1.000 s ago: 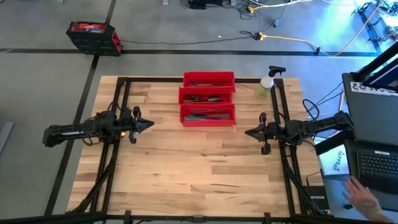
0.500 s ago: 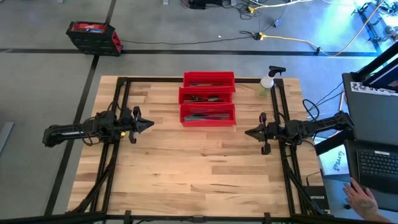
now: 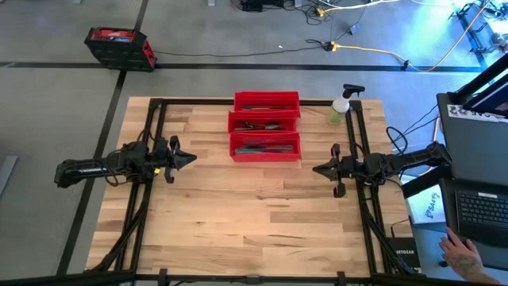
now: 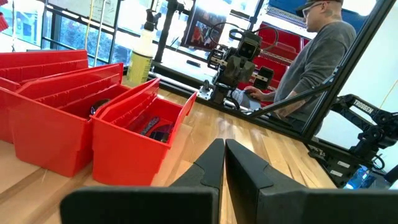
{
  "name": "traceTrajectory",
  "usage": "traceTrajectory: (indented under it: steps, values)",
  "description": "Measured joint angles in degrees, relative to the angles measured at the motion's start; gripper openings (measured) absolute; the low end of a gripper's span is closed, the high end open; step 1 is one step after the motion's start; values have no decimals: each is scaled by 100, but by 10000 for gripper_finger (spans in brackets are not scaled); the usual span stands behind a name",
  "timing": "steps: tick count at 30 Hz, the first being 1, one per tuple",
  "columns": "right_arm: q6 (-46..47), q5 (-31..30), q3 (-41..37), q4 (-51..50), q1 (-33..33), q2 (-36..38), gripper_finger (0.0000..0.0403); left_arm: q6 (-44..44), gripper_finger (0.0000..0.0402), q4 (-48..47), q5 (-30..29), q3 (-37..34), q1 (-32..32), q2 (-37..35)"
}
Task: Sort silverware
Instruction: Return to Home Position
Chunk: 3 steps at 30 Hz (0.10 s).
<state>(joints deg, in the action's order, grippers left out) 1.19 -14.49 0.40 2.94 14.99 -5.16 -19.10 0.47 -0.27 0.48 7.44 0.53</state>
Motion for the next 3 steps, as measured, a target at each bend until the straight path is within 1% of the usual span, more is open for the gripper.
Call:
traceTrajectory:
  steps: [3]
  values:
    - [0, 1, 0, -1, 0, 0, 0, -1, 0, 0, 1, -1, 0, 1]
